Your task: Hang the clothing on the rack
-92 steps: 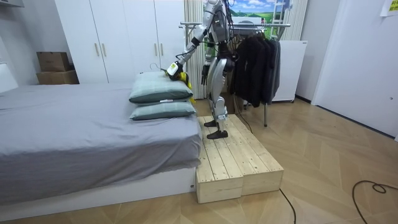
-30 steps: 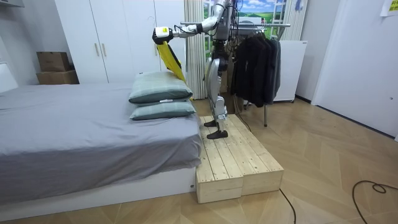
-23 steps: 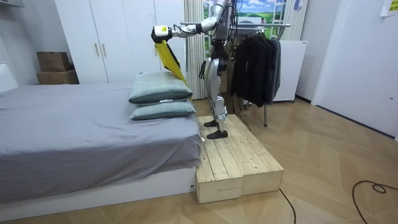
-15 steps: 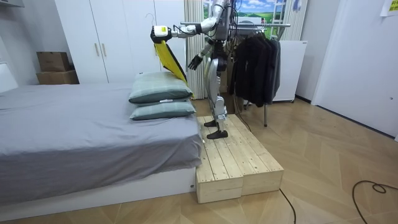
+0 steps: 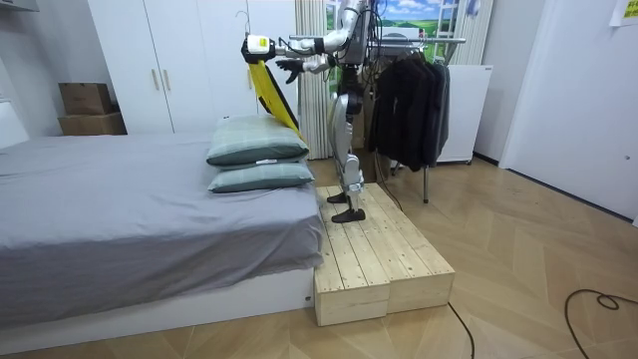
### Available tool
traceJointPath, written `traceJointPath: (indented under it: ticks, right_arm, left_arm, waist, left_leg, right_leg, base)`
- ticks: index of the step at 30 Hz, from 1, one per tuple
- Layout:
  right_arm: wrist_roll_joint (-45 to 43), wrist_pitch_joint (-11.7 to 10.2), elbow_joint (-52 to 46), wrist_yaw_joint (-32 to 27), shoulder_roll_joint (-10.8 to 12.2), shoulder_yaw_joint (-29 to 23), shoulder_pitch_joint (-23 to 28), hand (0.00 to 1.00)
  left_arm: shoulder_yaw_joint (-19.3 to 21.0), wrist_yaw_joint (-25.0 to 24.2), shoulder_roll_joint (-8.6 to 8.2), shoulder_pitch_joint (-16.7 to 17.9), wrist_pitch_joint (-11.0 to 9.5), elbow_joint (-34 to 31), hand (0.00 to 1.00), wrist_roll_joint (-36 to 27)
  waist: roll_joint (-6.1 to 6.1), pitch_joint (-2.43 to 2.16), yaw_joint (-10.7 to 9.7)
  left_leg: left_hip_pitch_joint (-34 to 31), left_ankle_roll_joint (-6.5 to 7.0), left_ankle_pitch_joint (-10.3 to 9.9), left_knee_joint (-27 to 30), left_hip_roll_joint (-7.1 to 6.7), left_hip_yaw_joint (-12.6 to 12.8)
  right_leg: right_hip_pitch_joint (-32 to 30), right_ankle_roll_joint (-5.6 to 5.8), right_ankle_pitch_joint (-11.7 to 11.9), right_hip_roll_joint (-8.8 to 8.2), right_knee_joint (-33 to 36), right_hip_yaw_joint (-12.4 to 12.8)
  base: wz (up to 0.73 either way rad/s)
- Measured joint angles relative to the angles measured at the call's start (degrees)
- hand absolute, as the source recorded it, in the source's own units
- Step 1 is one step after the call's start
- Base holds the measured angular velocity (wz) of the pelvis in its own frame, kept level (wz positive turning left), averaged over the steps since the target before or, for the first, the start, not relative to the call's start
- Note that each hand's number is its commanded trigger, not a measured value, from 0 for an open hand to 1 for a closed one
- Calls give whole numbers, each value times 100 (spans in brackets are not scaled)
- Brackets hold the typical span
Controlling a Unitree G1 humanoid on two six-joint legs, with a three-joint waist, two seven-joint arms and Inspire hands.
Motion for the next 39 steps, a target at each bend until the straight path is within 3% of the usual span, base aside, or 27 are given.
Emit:
traceJointPath:
  ticks: [7,28,35,39]
  right_arm:
    - [-7,-9,-925,-226,-13,370,12,0]
    - [-166,-3,-1627,-135,-46,867,-66,0]
    - [-170,-3,-1627,129,-45,993,-186,0]
    - [-171,-3,-1627,154,-45,993,-258,0]
  left_arm:
    - [-19,-18,0,144,32,-402,100,13]
    - [-40,-167,-182,222,98,-841,100,60]
    - [-74,-192,-226,222,100,-922,100,77]
    - [-127,-224,-228,222,101,-1010,100,78]
  waist:
    - [28,-13,103]
    - [79,-8,436]
    - [5,40,517]
    - [0,43,542]
  left_leg:
    - [75,0,-1,5,4,10]
    - [140,-1,-9,-26,2,-12]
    - [137,0,-11,-42,-2,-24]
    - [126,2,-17,-52,-9,-55]
  right_leg:
    - [64,-3,2,0,10,29]
    - [132,-1,1,-7,3,-49]
    - [128,5,-3,-7,-6,-38]
    - [126,9,-6,-8,-20,-55]
  base:
    - [0]
    - [0]
    - [0]
    - [3]
